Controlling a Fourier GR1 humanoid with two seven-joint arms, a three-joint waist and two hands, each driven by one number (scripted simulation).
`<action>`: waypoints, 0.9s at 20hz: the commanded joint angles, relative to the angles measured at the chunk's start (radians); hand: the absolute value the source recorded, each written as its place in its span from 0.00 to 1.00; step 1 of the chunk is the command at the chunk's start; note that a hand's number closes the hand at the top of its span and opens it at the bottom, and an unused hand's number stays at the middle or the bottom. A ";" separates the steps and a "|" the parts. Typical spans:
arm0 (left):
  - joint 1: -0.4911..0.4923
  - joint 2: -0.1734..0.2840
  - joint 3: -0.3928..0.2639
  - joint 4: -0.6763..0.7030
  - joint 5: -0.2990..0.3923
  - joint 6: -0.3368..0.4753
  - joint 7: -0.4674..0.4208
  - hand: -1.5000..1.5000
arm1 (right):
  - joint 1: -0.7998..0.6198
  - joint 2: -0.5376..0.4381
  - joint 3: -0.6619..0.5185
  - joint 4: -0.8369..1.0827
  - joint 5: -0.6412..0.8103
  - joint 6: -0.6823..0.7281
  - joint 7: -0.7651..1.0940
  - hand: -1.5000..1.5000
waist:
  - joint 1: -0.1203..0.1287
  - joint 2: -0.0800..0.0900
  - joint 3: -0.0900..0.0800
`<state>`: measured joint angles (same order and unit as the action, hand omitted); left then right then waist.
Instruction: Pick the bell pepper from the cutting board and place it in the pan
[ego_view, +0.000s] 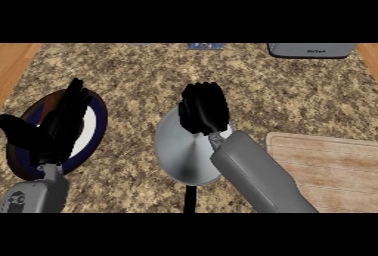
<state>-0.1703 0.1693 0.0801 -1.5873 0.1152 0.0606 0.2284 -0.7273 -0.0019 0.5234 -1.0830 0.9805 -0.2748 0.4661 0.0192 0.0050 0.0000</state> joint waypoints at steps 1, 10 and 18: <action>0.009 0.003 0.017 0.049 0.012 -0.023 -0.044 0.50 | -0.002 0.002 -0.073 0.109 -0.101 -0.047 0.017 1.00 | 0.000 0.002 0.000; -0.018 -0.013 0.009 0.045 -0.016 -0.002 -0.033 0.50 | -0.008 0.002 -0.048 0.323 -0.329 -0.166 -0.195 0.00 | -0.002 0.000 0.000; 0.019 0.017 0.033 0.006 0.016 -0.036 -0.020 0.50 | 0.110 -0.033 -0.291 0.055 -0.567 -0.119 -0.395 0.00 | -0.026 -0.008 0.001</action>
<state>-0.1750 0.1704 0.0989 -1.5771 0.1141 0.0534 0.2287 -0.6663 -0.0096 0.3174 -0.9270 0.5306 -0.4243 0.1403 0.0019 0.0009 0.0008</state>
